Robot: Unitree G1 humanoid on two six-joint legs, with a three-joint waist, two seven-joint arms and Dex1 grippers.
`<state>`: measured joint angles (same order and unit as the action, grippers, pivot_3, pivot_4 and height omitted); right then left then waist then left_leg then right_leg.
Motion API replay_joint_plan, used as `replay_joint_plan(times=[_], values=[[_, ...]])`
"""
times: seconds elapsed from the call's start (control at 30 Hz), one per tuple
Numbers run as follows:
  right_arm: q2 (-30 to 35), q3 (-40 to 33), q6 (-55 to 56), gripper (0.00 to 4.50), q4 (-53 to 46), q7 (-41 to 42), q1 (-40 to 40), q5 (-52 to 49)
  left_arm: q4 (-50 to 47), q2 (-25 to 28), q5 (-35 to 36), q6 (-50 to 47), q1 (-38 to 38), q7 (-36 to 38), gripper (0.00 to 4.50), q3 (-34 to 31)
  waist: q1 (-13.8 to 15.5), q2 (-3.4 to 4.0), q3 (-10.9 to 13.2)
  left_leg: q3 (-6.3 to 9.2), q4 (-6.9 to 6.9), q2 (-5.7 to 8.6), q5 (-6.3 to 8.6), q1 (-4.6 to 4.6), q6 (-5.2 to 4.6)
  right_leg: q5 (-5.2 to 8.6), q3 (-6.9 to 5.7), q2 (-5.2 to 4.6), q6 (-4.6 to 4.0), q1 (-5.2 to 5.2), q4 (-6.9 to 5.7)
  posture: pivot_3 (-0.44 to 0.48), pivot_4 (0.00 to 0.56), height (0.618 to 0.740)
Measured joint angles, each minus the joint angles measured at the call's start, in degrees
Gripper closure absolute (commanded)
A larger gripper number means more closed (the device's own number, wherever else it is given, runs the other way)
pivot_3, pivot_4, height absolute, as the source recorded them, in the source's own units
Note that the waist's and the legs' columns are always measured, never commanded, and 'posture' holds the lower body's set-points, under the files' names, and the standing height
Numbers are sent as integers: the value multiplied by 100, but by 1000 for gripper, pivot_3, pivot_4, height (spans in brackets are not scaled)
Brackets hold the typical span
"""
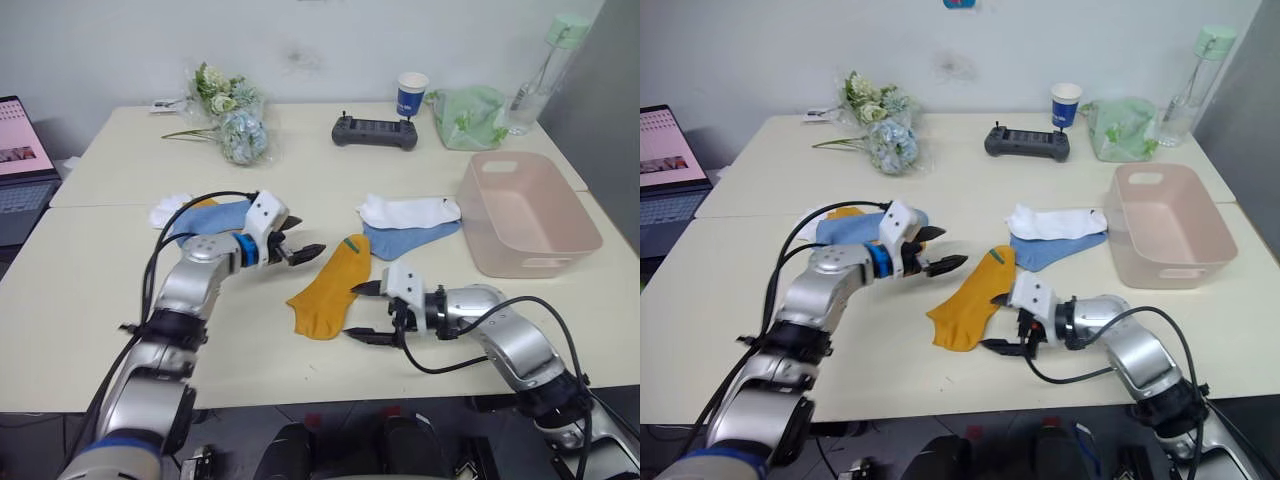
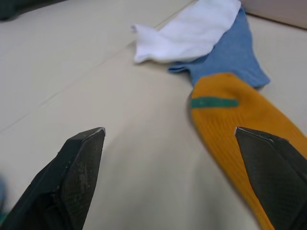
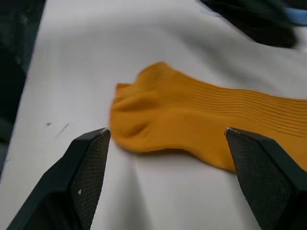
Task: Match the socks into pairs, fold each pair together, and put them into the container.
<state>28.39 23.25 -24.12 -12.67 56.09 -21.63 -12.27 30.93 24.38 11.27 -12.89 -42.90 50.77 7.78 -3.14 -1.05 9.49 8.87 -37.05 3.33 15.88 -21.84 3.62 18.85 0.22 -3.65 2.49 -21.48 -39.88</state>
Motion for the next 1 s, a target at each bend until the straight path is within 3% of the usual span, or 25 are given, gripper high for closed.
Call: replay_joint_plan(times=[0.17, 0.3, 0.47, 0.67, 0.7, 0.83, 1.0], values=[[-287, 414, 595, 406, 896, 408, -576, 306, 1409, -580, -506, 639, -695, 13, 0, 227, -13, -3, -1, 6, -6, 5, -1, 0, 1, 0, -6, -2, 0, 4, 1, 0, 150, 740], [-412, 742, 1408, 368, 1792, 503, -847, 878, 2028, -730, -770, 991, -760, 115, 901, 318, -17, -3, -1, 12, -4, 4, -1, -3, 2, 0, -10, -1, 0, -3, 0, 0, 150, 740], [-494, 868, 2354, 2004, 2134, 547, -997, 1252, 2376, -871, -988, 1238, -954, 168, 2546, 322, -13, -4, -2, 26, -14, 6, -2, -1, 4, 0, -24, -3, 0, 9, -4, 0, 150, 740], [-521, 794, 2509, 4135, 2188, 566, -969, 1313, 2366, -906, -1079, 1319, -932, 116, 4464, 293, -14, -4, -2, 30, -16, 6, -3, -2, 5, 0, -28, -3, 0, 9, -6, 0, 150, 740], [-511, 726, 2538, 4461, 2183, 578, -929, 1302, 2290, -894, -1054, 1281, -880, 115, 4500, 256, -14, -4, -2, 30, -16, 6, -3, -2, 5, 0, -27, -3, 0, 9, -6, 0, 150, 740], [-374, 488, 2678, 4461, 2163, 667, -789, 1127, 1648, -708, -906, 1045, -397, 90, 4500, 31, -53, -4, -2, 31, -12, 0, -3, -1, 5, 0, -26, -3, 0, 5, -6, 0, 150, 740], [-199, 227, 2935, 4461, 2147, 914, -700, 884, -289, -429, -519, 128, 920, -333, 4500, -492, -128, -3, -3, 33, -5, -6, -2, 6, 4, 0, -13, -10, -1, 5, -6, 0, 150, 740]])
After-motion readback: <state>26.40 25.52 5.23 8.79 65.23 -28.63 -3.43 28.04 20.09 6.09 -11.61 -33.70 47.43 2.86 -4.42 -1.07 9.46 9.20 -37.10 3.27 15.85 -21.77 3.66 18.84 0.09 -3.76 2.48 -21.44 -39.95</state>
